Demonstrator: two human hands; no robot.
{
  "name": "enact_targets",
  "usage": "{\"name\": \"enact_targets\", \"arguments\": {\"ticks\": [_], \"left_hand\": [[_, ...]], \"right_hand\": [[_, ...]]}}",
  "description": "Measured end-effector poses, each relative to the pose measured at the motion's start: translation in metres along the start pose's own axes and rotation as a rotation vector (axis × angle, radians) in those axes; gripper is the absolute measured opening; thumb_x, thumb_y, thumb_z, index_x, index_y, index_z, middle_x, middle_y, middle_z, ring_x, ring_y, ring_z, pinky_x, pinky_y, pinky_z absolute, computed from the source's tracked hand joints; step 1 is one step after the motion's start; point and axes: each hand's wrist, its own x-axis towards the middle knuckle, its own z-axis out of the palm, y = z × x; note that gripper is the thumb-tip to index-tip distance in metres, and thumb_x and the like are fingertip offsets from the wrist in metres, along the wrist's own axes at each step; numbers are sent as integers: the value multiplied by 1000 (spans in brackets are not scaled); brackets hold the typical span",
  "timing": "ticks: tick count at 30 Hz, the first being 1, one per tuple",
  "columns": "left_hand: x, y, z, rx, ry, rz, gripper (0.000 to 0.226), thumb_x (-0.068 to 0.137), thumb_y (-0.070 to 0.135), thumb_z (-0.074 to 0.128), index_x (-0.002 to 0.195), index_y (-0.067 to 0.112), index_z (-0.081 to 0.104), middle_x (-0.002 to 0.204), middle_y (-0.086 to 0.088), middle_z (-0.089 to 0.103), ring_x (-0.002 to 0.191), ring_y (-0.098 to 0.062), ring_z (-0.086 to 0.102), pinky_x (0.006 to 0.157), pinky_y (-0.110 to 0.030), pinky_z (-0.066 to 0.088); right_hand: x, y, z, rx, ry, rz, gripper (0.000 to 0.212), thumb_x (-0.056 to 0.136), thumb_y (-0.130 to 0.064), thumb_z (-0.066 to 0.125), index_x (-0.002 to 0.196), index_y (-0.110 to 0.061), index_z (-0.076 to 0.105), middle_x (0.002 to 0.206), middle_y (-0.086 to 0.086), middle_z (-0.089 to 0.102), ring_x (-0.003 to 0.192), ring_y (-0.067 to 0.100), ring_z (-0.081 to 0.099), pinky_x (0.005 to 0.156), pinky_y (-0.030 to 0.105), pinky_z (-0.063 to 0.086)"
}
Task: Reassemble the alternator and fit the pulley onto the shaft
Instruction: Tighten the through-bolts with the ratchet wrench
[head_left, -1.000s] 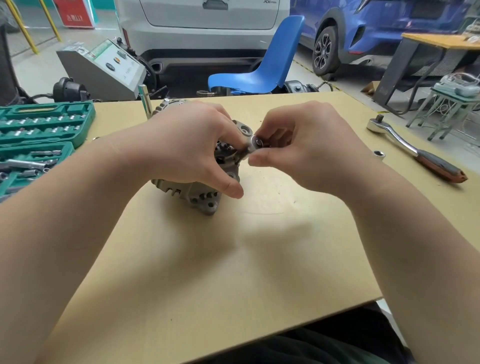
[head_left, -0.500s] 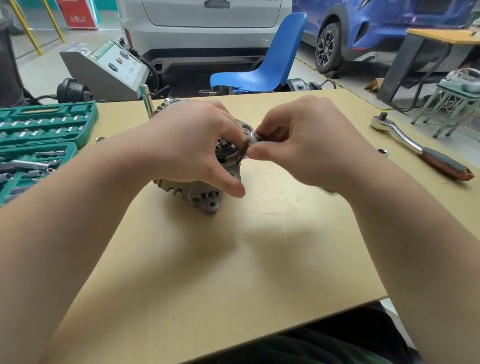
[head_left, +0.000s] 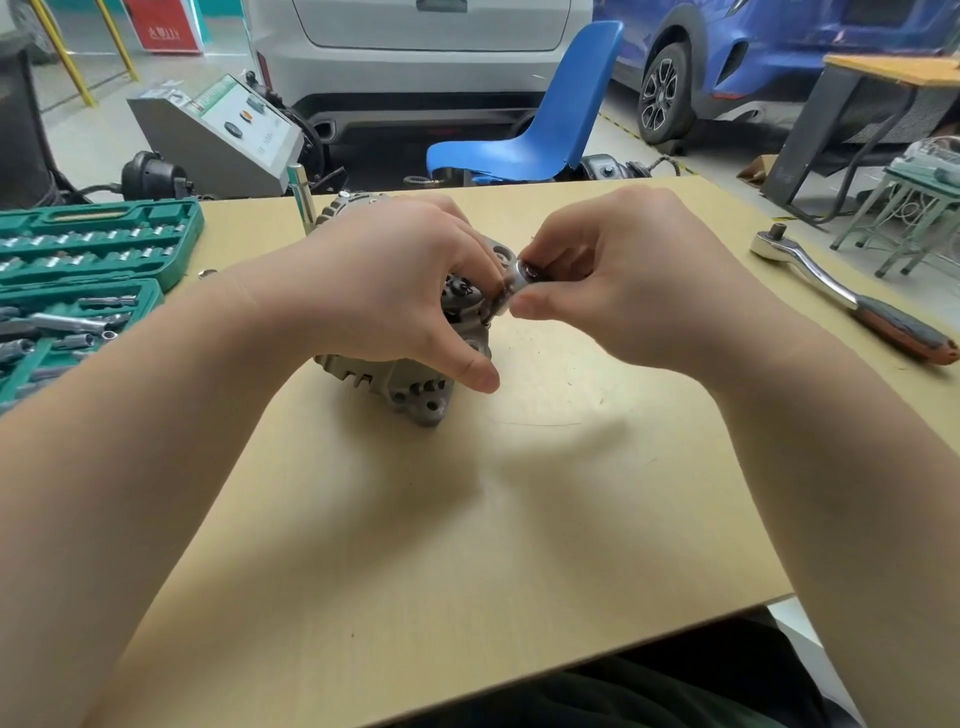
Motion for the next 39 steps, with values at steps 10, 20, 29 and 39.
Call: {"name": "enact_targets", "arguments": {"ticks": [10,20,29,39], "left_hand": [[1,1,-1,-29,7,35,68,49,95,68,109,61,69,119,28,67,123,-4,51,99,-48,53],[1,-1,0,40,-15,15,85,52,96,64,118,43,78,122,20,68,124,-8,52,100,-46,53],[2,-2,0,-36,-16,39,67,50,94,67,109,63,69,120,22,67,122,-11,57,97,-46,54],[4,-3,1,66,-38,34,87,55,98,60,120,43,76,118,15,67,116,-17,60,94,-45,56]], "right_hand": [[2,-2,5,-4,48,81,42,79,-63,79,84,-21,80,73,-6,72,71,10,66,68,40,60],[6,-2,-6,-42,-76,-91,25,83,-33,88,106,-25,84,86,-13,73,81,9,66,75,32,57],[-5,-7,3,-56,46,52,43,84,-65,75,91,-24,84,75,-2,74,72,16,67,70,44,59],[-12,2,0,-127,-23,-79,14,98,-31,72,107,-26,81,90,-1,69,80,14,60,69,35,49]]}}
